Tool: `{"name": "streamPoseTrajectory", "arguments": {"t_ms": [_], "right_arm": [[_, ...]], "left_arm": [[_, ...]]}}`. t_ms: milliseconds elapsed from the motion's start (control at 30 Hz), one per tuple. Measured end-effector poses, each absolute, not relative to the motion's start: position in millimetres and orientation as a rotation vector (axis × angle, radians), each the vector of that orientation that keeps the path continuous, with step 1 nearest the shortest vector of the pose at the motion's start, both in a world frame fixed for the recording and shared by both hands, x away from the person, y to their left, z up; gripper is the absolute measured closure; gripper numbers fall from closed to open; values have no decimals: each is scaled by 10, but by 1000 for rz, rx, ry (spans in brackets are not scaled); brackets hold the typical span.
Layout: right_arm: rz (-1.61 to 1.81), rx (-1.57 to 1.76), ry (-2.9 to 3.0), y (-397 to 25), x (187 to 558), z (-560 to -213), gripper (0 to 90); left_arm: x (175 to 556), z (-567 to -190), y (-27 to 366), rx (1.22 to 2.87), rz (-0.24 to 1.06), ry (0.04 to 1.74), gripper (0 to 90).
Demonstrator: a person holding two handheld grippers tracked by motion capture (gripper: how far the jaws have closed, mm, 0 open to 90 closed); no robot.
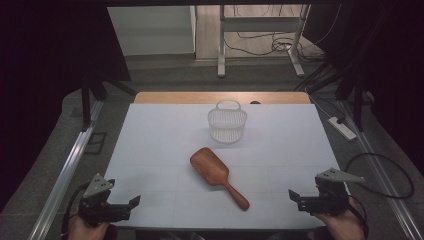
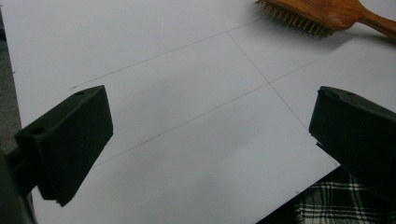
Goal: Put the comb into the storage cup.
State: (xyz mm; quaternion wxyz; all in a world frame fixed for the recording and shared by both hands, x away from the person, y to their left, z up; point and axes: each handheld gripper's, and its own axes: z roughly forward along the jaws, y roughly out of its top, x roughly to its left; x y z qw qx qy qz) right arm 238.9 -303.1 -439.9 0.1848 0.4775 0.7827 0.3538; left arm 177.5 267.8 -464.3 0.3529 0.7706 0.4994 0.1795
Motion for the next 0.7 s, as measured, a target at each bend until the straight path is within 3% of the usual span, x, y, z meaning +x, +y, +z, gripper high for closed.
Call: {"name": "streamPoseTrajectory", "arguments": {"t_ms": [700], "right_arm": [[1010, 1303, 2242, -3018, 2370, -4398, 0]], "left_arm": [[1809, -4663, 2712, 1993, 452, 1292, 8]]}}
